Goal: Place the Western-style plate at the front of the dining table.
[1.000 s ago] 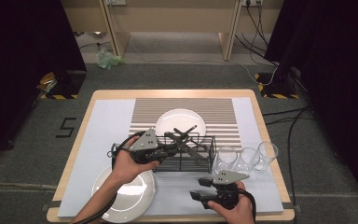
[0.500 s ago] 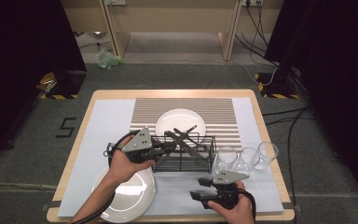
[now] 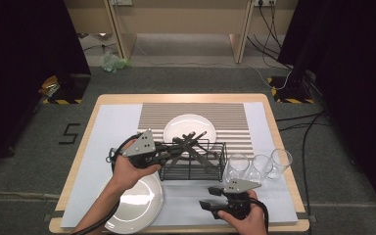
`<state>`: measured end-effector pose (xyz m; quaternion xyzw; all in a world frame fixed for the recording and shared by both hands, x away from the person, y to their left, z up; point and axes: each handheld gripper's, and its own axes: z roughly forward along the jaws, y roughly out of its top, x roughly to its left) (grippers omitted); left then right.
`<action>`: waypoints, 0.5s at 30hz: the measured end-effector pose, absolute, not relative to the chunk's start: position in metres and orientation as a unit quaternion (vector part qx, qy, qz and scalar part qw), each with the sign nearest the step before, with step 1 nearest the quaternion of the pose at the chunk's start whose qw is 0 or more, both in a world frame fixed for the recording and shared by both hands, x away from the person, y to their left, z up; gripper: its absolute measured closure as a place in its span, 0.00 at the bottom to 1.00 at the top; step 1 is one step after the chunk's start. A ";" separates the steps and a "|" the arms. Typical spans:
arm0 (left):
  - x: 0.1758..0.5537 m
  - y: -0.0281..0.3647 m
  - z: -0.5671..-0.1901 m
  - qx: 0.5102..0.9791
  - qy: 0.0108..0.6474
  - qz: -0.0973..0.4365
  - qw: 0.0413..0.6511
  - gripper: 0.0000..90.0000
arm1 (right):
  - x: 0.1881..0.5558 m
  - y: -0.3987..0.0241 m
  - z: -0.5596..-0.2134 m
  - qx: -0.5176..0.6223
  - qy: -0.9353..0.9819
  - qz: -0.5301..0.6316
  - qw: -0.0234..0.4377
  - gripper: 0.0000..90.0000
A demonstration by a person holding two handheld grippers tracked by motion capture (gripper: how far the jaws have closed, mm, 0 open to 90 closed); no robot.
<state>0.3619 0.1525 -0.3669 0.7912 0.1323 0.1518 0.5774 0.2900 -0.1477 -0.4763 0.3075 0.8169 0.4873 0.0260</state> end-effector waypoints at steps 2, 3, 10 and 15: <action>0.362 0.153 -0.367 0.789 0.133 0.152 0.580 0.93 | 0.290 -0.148 -0.476 0.308 0.817 0.487 0.026 0.44; 0.362 0.153 -0.366 0.789 0.134 0.152 0.580 0.93 | 0.290 -0.148 -0.476 0.308 0.817 0.487 0.026 0.44; 0.363 0.153 -0.365 0.780 0.137 0.154 0.591 0.93 | 0.291 -0.148 -0.477 0.308 0.817 0.487 0.027 0.44; 0.363 0.153 -0.362 0.777 0.145 0.157 0.592 0.93 | 0.291 -0.148 -0.477 0.308 0.816 0.488 0.026 0.44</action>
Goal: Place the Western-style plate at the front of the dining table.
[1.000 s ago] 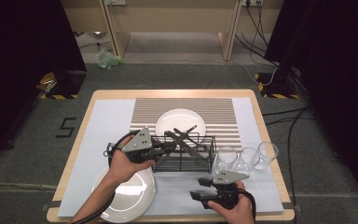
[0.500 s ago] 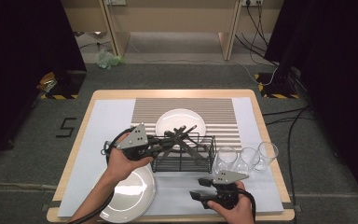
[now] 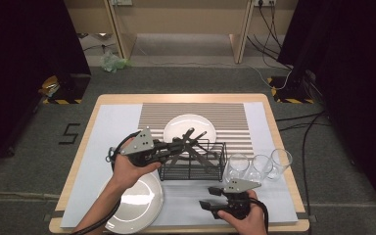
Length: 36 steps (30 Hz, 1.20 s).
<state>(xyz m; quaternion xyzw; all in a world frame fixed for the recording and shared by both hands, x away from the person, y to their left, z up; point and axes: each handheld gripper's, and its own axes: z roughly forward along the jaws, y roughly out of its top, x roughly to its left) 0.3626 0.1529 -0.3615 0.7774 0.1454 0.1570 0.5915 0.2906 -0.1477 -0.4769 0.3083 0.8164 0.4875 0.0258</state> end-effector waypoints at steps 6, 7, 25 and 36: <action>0.364 0.154 -0.359 0.772 0.144 0.161 0.598 0.93 | 0.291 -0.148 -0.477 0.308 0.816 0.488 0.027 0.44; 0.364 0.153 -0.358 0.771 0.144 0.162 0.599 0.93 | 0.291 -0.148 -0.477 0.308 0.816 0.488 0.027 0.44; 0.363 0.154 -0.352 0.759 0.141 0.169 0.613 0.93 | 0.291 -0.148 -0.477 0.308 0.816 0.489 0.030 0.44; 0.362 0.155 -0.347 0.755 0.140 0.171 0.618 0.93 | 0.291 -0.149 -0.477 0.307 0.817 0.488 0.032 0.44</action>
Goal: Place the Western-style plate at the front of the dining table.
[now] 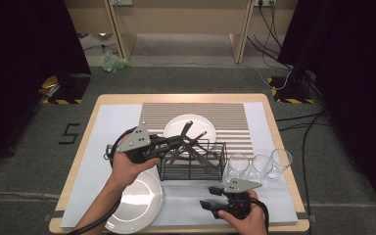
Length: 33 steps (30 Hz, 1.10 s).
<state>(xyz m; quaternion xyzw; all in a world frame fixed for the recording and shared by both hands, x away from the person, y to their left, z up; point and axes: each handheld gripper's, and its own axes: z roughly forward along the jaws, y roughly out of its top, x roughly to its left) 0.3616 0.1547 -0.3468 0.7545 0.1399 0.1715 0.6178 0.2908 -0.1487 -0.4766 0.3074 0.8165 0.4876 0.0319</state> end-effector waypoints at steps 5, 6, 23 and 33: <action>0.362 0.156 -0.345 0.751 0.142 0.173 0.621 0.93 | 0.291 -0.149 -0.477 0.307 0.817 0.488 0.032 0.44; 0.362 0.157 -0.345 0.751 0.142 0.173 0.621 0.93 | 0.291 -0.149 -0.477 0.307 0.817 0.488 0.032 0.44; 0.361 0.158 -0.339 0.743 0.138 0.180 0.629 0.93 | 0.291 -0.149 -0.477 0.308 0.817 0.487 0.032 0.44; 0.361 0.159 -0.337 0.741 0.139 0.182 0.631 0.93 | 0.291 -0.149 -0.477 0.311 0.816 0.487 0.030 0.44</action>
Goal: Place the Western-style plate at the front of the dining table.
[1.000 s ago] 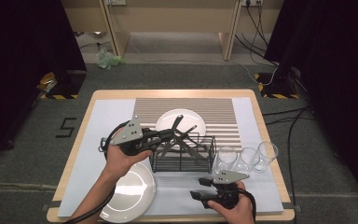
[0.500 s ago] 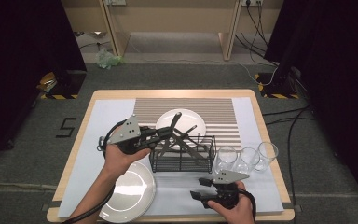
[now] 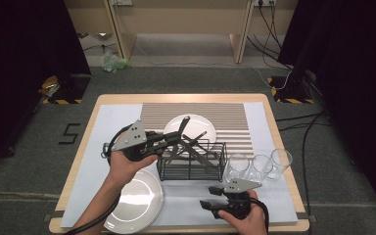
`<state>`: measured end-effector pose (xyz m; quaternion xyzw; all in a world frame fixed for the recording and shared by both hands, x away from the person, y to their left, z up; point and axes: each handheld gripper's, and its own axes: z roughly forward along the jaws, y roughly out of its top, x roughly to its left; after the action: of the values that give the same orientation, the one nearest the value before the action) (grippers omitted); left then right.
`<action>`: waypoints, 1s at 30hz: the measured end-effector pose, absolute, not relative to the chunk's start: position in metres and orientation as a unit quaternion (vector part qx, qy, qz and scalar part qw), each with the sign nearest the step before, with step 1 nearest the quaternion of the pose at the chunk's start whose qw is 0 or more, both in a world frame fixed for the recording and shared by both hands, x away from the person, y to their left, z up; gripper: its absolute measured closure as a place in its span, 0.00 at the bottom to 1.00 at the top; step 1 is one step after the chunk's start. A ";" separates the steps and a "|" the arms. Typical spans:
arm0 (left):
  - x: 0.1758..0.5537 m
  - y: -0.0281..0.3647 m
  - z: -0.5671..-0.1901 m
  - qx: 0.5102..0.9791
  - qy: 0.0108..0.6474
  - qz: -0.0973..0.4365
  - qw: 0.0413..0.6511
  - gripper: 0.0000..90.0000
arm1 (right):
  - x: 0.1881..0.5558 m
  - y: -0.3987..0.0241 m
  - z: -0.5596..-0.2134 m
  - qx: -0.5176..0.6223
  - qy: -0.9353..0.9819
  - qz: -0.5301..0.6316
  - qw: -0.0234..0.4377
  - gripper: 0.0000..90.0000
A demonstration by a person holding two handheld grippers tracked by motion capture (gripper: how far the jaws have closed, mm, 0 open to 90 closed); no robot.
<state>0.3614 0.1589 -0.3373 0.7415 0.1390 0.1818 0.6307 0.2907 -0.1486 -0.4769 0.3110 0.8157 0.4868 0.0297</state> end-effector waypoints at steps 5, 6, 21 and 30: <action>0.362 0.159 -0.337 0.740 0.139 0.182 0.632 0.93 | 0.291 -0.148 -0.477 0.311 0.816 0.487 0.029 0.44; 0.362 0.159 -0.336 0.740 0.139 0.183 0.632 0.93 | 0.291 -0.148 -0.477 0.311 0.816 0.487 0.030 0.44; 0.362 0.159 -0.333 0.735 0.140 0.183 0.638 0.93 | 0.291 -0.149 -0.477 0.310 0.816 0.487 0.031 0.44; 0.362 0.158 -0.331 0.734 0.139 0.185 0.639 0.93 | 0.291 -0.149 -0.477 0.311 0.816 0.487 0.031 0.44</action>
<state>0.3619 0.1584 -0.3309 0.7340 0.1387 0.1846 0.6387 0.2908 -0.1489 -0.4769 0.3111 0.8158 0.4866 0.0308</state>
